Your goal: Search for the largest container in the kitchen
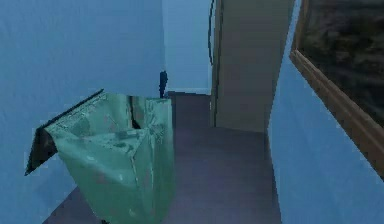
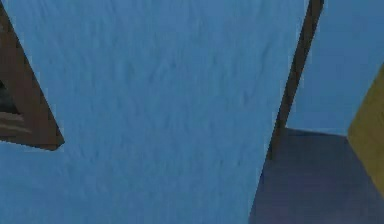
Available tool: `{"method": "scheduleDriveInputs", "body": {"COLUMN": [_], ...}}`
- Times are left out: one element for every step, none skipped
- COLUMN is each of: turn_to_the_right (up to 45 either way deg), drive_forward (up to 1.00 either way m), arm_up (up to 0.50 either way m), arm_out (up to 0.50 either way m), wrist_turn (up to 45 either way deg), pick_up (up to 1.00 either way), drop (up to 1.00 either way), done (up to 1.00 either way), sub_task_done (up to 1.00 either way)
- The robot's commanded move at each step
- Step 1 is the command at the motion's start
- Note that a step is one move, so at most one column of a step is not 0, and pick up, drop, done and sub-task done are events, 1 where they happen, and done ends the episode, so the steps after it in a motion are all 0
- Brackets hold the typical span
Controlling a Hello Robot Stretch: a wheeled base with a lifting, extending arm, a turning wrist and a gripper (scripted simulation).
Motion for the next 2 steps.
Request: {"method": "scheduleDriveInputs", "body": {"turn_to_the_right": [-27.0, 0.0], "drive_forward": [0.00, 0.00], "arm_up": [0.00, 0.00], "arm_out": [0.00, 0.00], "wrist_turn": [0.0, 0.0], "pick_up": [0.00, 0.00], "drop": [0.00, 0.00], "done": [0.00, 1.00], "sub_task_done": [0.00, 0.00]}}
